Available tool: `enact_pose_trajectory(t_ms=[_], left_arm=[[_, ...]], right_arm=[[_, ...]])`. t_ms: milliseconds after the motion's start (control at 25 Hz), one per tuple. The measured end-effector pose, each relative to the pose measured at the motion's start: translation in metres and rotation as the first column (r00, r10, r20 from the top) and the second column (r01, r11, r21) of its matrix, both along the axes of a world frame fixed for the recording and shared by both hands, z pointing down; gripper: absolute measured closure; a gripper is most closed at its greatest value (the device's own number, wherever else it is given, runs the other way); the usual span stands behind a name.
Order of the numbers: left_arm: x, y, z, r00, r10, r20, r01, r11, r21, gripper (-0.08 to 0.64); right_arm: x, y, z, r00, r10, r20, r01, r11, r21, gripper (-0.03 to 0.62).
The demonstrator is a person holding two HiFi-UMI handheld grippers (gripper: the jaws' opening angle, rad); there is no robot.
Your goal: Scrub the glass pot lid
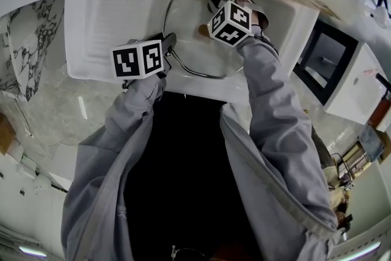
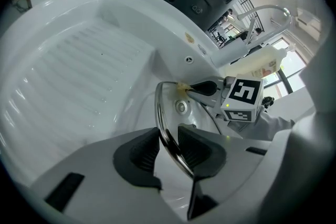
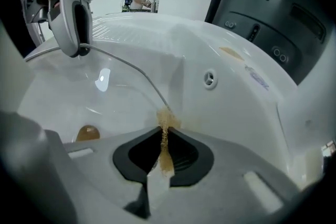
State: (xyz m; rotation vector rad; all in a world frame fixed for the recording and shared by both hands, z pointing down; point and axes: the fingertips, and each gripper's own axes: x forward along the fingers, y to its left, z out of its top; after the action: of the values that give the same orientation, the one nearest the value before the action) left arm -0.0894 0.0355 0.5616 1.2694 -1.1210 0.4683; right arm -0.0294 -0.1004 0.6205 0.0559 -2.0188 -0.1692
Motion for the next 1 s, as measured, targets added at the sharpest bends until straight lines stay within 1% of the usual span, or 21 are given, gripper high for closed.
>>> enact_pose_trajectory(t_ms=[160, 240, 640, 920, 1000], left_arm=[[0.001, -0.001, -0.002, 1.0, -0.001, 0.002, 0.001, 1.0, 0.012, 0.453], [0.001, -0.002, -0.004, 1.0, -0.002, 0.002, 0.002, 1.0, 0.018, 0.453], [0.001, -0.003, -0.003, 1.0, -0.023, -0.002, 0.023, 0.999, 0.036, 0.453], [0.001, -0.002, -0.003, 0.999, -0.033, 0.0, 0.032, 0.999, 0.039, 0.453], [0.001, -0.002, -0.003, 0.999, -0.032, 0.003, 0.032, 0.999, 0.04, 0.453]], right_arm=[[0.004, 0.018, 0.006, 0.998, -0.056, -0.038, 0.055, 0.998, -0.026, 0.561], [0.006, 0.027, 0.007, 0.997, -0.067, -0.044, 0.065, 0.997, -0.036, 0.561], [0.021, 0.077, -0.009, 0.992, -0.122, -0.02, 0.118, 0.983, -0.142, 0.561], [0.03, 0.116, -0.029, 0.993, -0.119, 0.009, 0.118, 0.968, -0.221, 0.561], [0.034, 0.128, -0.036, 0.992, -0.125, 0.013, 0.124, 0.959, -0.254, 0.561]])
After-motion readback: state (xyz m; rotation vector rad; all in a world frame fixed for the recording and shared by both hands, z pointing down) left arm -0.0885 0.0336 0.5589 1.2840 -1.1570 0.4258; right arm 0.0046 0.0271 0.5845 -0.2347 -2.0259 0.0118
